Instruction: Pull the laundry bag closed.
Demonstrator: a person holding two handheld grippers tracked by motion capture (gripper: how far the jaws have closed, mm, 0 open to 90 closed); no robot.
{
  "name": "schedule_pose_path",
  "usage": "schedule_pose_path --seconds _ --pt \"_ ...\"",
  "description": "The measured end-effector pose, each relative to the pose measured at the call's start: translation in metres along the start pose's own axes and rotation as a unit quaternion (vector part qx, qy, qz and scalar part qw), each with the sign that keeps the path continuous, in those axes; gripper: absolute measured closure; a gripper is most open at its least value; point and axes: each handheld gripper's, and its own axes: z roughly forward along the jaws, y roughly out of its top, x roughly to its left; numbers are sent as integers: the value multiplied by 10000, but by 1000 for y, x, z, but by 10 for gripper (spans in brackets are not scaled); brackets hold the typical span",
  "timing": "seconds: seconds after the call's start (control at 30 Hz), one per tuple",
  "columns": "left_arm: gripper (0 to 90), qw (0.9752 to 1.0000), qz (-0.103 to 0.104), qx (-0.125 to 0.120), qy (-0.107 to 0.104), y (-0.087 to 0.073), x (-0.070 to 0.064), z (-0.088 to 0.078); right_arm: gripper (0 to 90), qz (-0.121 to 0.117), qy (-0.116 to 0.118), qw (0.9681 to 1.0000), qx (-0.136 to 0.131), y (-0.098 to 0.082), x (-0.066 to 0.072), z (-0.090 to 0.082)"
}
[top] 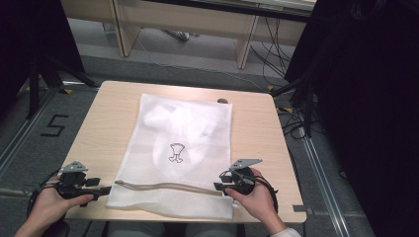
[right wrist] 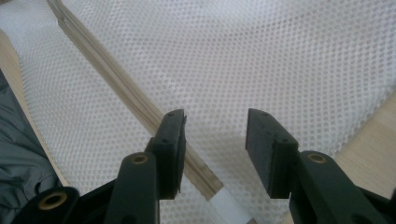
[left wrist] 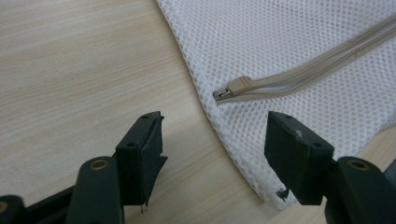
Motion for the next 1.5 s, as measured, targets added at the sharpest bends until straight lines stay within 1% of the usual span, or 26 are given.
schedule_pose_path --seconds 0.03,0.07,0.1,0.13,0.17,0.23,0.27,0.33,0.37,0.4,0.43,0.57,0.63,0.67,0.7,0.77,0.8,0.87,1.0,1.07,1.13,1.3,1.33,1.37,1.47,1.5 --pt "363 10000 -22 2 -5 0 0 0 577 -170 -24 9998 121 2 0 -2" --pt "361 10000 -22 2 -5 0 0 0 577 -170 -24 9998 121 2 0 -2" --pt "361 9999 5 96 -81 0 1 0 572 -265 -25 9996 -22 3 2 1" --pt "360 10000 19 70 -16 -1 -1 1 565 -464 -32 9989 20 8 6 2" --pt "360 10000 19 70 -16 -1 -1 1 563 -490 -58 9986 -190 9 8 7" --pt "359 10000 1 53 -44 -1 -1 2 565 -558 -35 9984 -107 11 11 8" --pt "358 10000 24 74 -41 -1 -1 3 586 -692 59 9975 -149 14 17 11" --pt "356 10000 -35 10 -22 -1 -2 4 587 -731 82 9970 -228 15 19 13" --pt "354 10000 -32 21 -13 -1 -2 4 587 -796 120 9967 -107 18 21 12" --pt "352 10000 -29 13 0 -1 -2 4 586 -798 147 9963 -297 20 24 17" --pt "351 10000 -33 26 -5 -1 -2 4 582 -890 231 9957 -107 24 28 19" --pt "362 10000 33 49 -34 0 -1 2 575 -986 334 9945 -127 29 36 27" --pt "362 10000 -36 -13 -39 -1 -2 3 573 -1066 369 9932 -291 34 44 33" --pt "362 9999 103 110 -30 -1 0 2 573 -1066 369 9932 -291 34 44 33" --pt "362 10000 -12 42 -6 -1 -2 3 573 -1147 403 9925 -105 37 44 31" --pt "362 10000 -41 13 1 -1 -2 4 584 -1195 420 9919 -130 40 48 33" --pt "360 10000 -41 23 5 -1 -2 4 586 -1201 374 9916 -299 41 50 36" --pt "358 9999 86 135 -27 -1 0 2 586 -1342 403 9899 -228 45 51 36" --pt "358 9999 56 92 -27 -1 0 2 600 -1340 535 9892 -253 54 60 45" --pt "359 9999 56 94 -35 -1 0 2 601 -1357 506 9890 -315 55 63 47" --pt "359 10000 36 79 -35 -1 0 3 606 -1511 553 9866 -258 63 69 52" --pt "353 10000 14 83 10 -1 0 2 626 -1638 547 9843 -366 70 78 60" --pt "351 10000 -33 42 50 -1 0 2 627 -1637 580 9844 -289 71 80 61" --pt "350 10000 18 93 -22 -1 1 2 629 -1671 596 9836 -335 73 83 66" --pt "350 9999 -97 31 9 -1 0 4 630 -1672 627 9834 -326 75 86 70" --pt "350 9999 -18 113 -70 -1 1 4 633 -1691 646 9831 -275 77 87 71"
